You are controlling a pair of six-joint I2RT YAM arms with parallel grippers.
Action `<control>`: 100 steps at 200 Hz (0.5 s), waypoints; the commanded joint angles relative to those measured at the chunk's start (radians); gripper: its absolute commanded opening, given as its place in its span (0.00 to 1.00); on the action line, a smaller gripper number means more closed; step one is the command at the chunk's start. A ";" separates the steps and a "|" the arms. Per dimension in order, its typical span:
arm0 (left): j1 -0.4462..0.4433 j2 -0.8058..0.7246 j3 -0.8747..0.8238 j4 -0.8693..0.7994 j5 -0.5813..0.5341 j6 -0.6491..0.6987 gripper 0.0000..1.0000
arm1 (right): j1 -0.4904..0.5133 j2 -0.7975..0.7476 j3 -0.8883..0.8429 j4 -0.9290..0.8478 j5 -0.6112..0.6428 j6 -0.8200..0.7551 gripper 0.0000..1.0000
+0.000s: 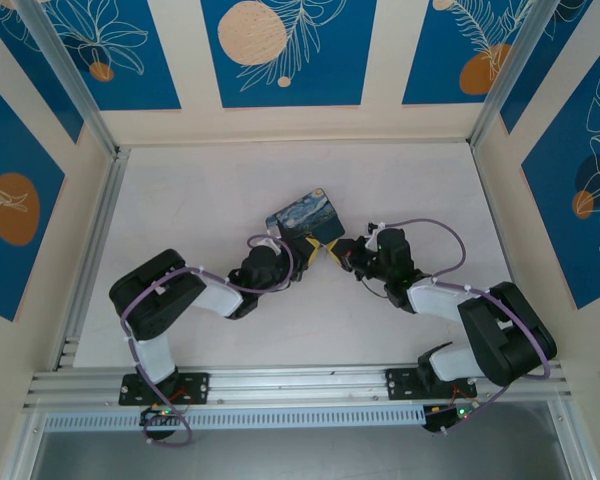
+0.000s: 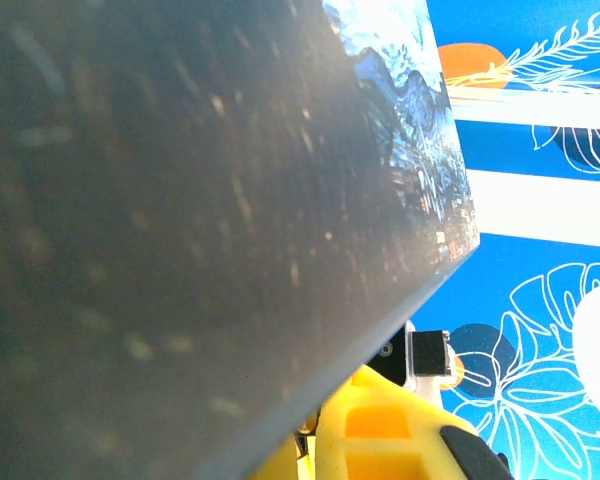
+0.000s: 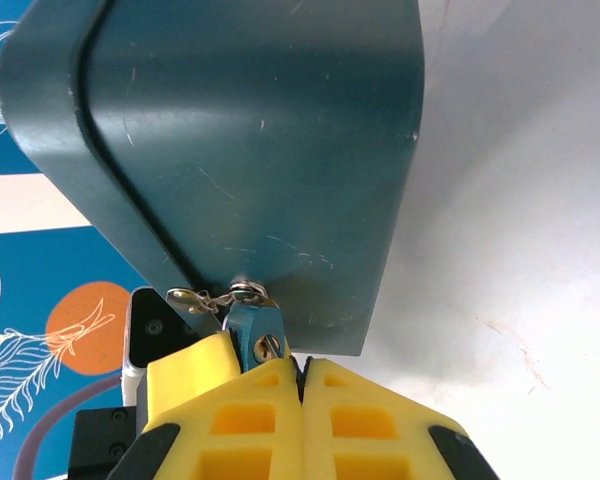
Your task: Unlock the padlock with the key
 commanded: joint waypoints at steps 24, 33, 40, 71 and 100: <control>-0.053 -0.003 -0.001 0.115 0.110 -0.014 0.00 | -0.034 -0.043 0.020 -0.033 -0.154 -0.114 0.00; -0.053 -0.005 -0.004 0.109 0.112 -0.011 0.00 | -0.041 -0.048 0.020 -0.048 -0.166 -0.132 0.00; -0.053 -0.006 -0.008 0.107 0.113 -0.010 0.00 | -0.049 -0.053 0.021 -0.065 -0.179 -0.149 0.00; -0.053 -0.010 -0.017 0.097 0.122 -0.003 0.00 | -0.069 -0.062 0.019 -0.101 -0.206 -0.187 0.00; -0.054 -0.014 -0.018 0.095 0.127 0.000 0.00 | -0.073 -0.062 0.016 -0.112 -0.215 -0.210 0.00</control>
